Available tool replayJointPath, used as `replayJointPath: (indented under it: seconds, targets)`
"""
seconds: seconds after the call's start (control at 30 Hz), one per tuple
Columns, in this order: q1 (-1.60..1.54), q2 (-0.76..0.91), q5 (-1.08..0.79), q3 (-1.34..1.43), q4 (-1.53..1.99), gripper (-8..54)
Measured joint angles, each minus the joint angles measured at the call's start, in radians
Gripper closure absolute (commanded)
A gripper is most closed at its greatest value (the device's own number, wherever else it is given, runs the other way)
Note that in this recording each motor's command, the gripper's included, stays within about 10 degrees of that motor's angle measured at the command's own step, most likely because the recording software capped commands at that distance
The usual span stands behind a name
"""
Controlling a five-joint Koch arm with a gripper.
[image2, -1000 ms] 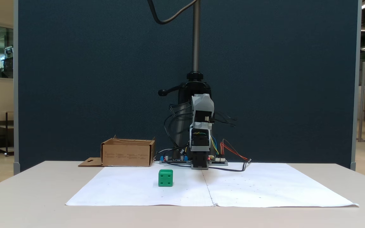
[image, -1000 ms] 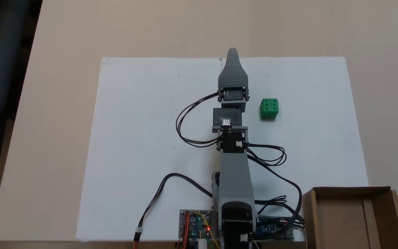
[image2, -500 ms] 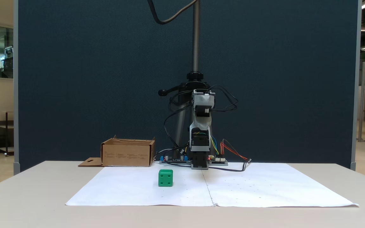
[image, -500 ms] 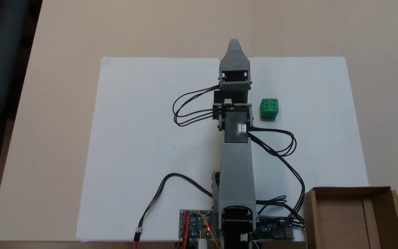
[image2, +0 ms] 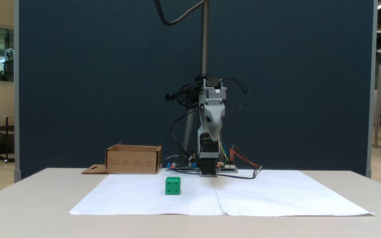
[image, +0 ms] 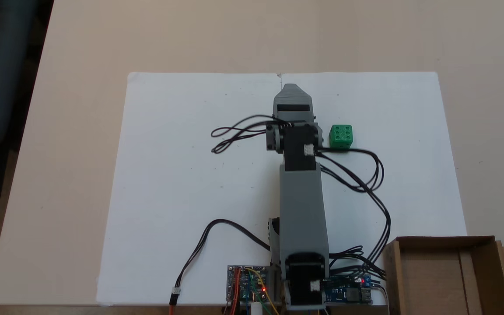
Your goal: Grasp a green dice and put it in the bin.
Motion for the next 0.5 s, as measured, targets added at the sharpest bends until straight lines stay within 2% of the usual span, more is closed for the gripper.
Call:
replayJointPath:
  seconds: [0.3, 0.5]
  targets:
    - [-0.038, -0.199, 0.000, -0.219, 0.374, 1.1]
    - [-0.021, -0.249, 0.000, -0.285, 0.400, 1.1]
